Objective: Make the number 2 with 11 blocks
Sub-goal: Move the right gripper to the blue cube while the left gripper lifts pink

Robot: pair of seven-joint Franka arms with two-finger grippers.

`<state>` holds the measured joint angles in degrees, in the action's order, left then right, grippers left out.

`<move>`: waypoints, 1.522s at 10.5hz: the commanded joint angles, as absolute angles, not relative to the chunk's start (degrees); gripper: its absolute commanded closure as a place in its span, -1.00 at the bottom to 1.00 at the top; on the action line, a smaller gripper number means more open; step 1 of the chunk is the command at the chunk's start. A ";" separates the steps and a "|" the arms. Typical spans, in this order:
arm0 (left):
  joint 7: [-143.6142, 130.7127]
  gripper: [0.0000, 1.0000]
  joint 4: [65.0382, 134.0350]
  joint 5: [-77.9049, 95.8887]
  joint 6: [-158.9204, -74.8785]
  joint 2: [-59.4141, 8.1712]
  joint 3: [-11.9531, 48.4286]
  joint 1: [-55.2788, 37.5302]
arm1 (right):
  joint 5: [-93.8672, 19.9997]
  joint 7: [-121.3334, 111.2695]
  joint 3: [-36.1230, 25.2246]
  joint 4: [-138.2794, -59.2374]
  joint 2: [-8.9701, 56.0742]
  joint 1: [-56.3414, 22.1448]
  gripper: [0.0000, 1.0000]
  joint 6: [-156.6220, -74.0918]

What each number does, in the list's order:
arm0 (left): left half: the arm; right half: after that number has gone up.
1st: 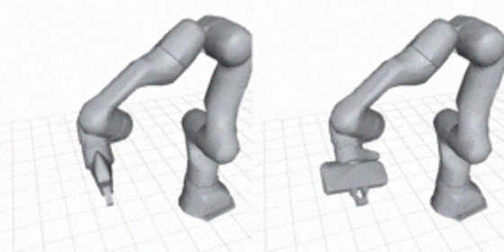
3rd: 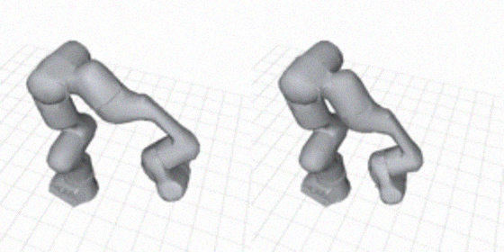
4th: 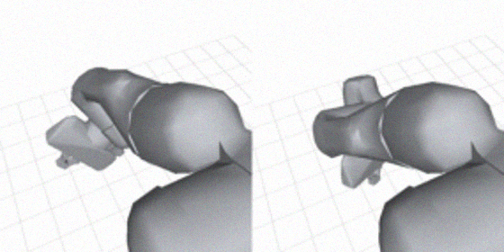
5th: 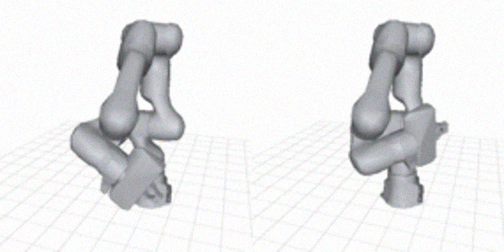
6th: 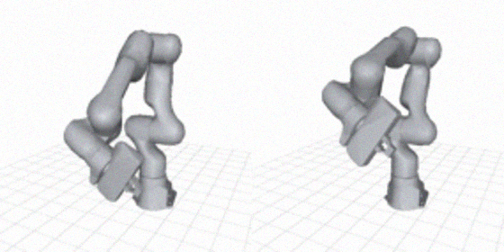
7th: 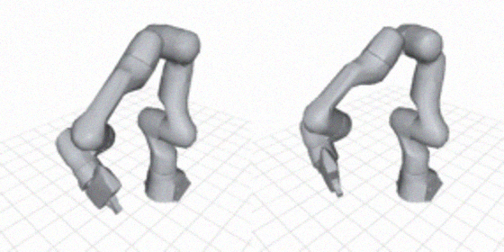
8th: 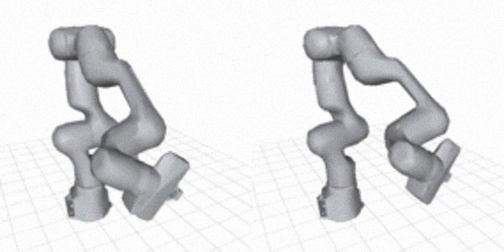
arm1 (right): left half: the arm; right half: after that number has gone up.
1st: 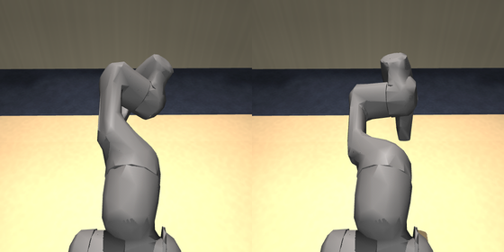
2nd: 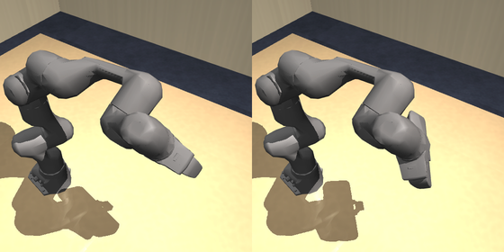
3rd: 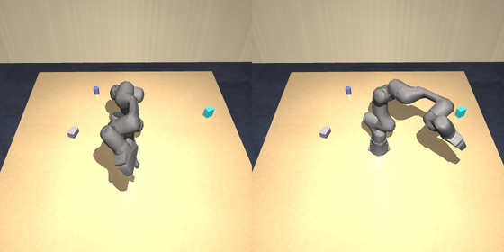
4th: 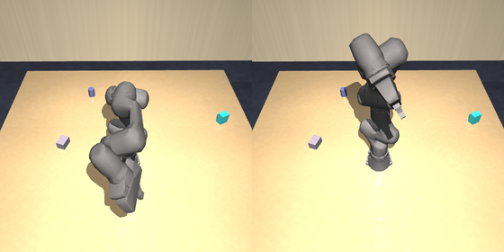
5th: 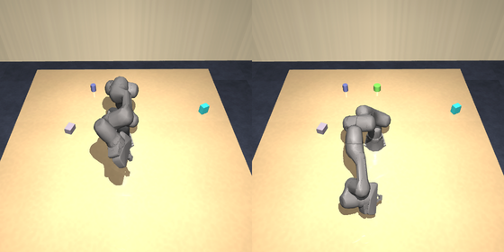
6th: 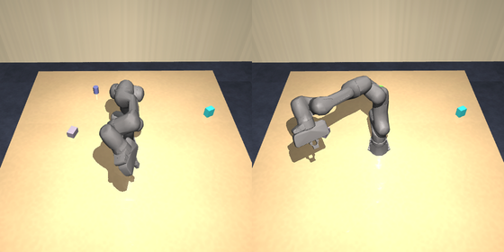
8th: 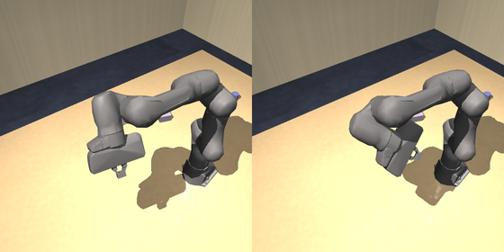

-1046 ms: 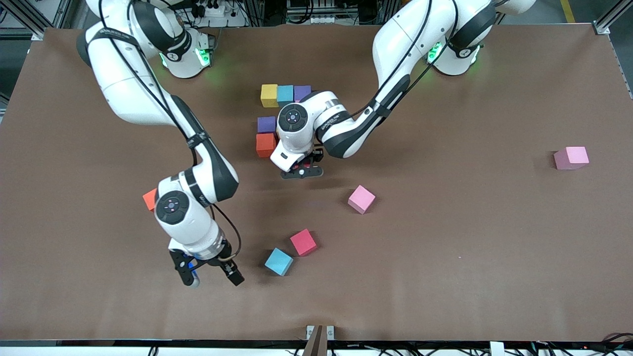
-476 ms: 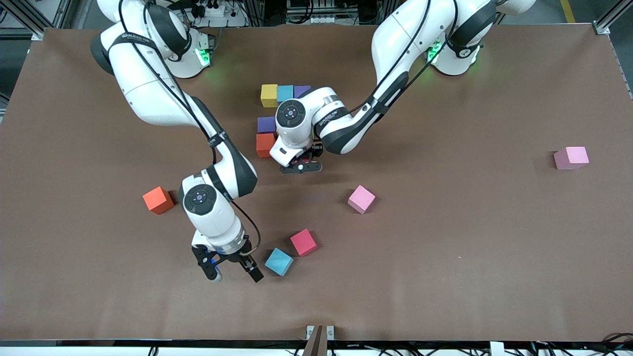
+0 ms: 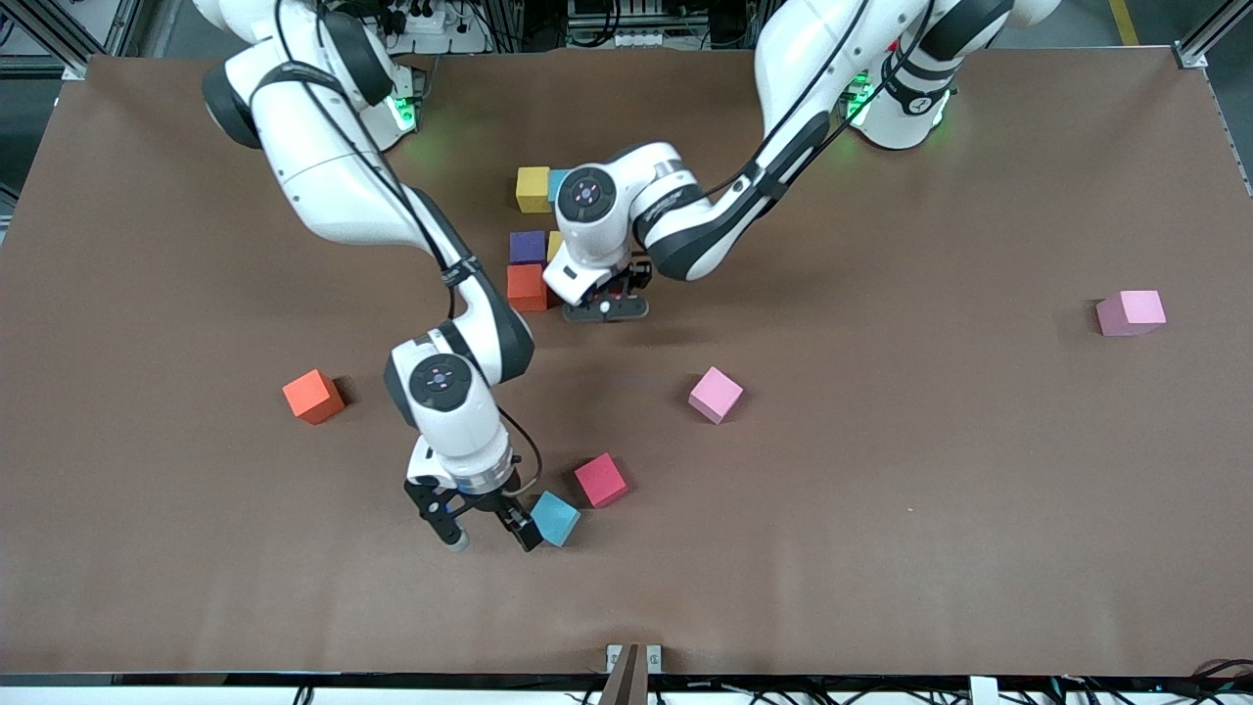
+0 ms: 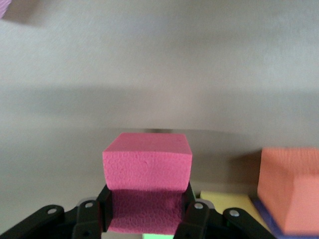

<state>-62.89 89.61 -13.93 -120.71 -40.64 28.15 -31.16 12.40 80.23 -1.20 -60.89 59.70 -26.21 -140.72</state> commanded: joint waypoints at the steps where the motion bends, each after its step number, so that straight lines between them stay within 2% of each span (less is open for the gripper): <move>1: -61.70 1.00 101.31 -16.86 -121.73 -32.71 38.53 -20.61 | 11.95 80.60 -6.75 -58.10 62.40 -30.66 -1.00 -140.98; 3: -61.79 1.00 104.92 -19.49 -121.55 -32.17 47.60 -12.43 | 11.87 80.51 -9.75 -57.66 62.58 -33.04 -1.00 -145.08; 4: -61.79 1.00 106.94 -20.64 -121.47 -31.21 49.72 -10.13 | 11.95 80.25 -10.28 -56.96 62.58 -33.13 -1.00 -147.11; 8: -58.56 1.00 108.81 -20.05 -119.28 -26.64 51.85 -7.57 | 12.65 73.05 -16.24 -56.16 65.73 -35.59 -1.00 -150.29; 11: -50.99 1.00 111.87 -19.86 -116.72 -27.59 68.42 11.98 | 12.74 72.86 -18.45 -56.07 67.23 -38.14 -1.00 -150.90; 14: -45.39 1.00 111.80 -19.43 -116.46 -28.65 69.78 16.42 | 12.66 73.04 -19.25 -55.99 68.73 -39.72 -1.00 -152.58; 16: -43.60 1.00 111.36 -18.19 -115.75 -28.83 69.70 16.18 | 12.74 73.04 -19.16 -55.99 68.99 -40.16 -1.00 -152.58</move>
